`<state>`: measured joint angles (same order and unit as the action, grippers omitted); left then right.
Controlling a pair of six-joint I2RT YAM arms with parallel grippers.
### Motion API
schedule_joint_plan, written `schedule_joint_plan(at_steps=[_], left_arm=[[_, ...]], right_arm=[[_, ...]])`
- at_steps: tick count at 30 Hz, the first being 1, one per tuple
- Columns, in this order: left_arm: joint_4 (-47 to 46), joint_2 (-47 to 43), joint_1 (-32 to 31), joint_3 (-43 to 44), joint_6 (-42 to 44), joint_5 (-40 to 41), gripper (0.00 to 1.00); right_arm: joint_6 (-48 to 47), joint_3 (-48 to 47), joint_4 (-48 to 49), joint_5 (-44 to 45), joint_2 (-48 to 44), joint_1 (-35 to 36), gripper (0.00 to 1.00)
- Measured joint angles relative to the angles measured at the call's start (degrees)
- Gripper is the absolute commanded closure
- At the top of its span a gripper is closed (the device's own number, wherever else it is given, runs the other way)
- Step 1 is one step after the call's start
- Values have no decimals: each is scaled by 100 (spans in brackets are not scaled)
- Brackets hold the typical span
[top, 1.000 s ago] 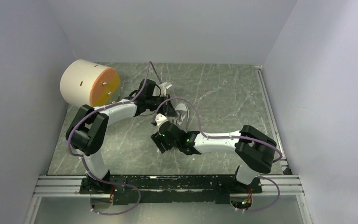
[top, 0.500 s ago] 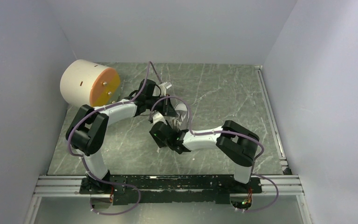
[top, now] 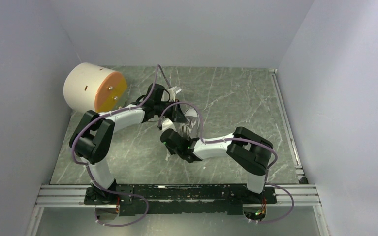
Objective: Tie the shoes
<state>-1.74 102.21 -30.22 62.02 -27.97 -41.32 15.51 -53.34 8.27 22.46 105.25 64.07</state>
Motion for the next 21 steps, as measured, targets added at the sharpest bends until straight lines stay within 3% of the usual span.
schedule_joint_plan(at_steps=[6,14,21], left_arm=[[44,-13,2,-4,9,-7,95],[245,-275,2,-101,7,-35,95],[278,-374,4,-177,-39,-92,95]], right_arm=[[-66,83,-358,-546,-568,-85,100],[295,662,-581,-1335,-2804,-468,100],[350,894,-1023,-1631,-3309,-1099,100]])
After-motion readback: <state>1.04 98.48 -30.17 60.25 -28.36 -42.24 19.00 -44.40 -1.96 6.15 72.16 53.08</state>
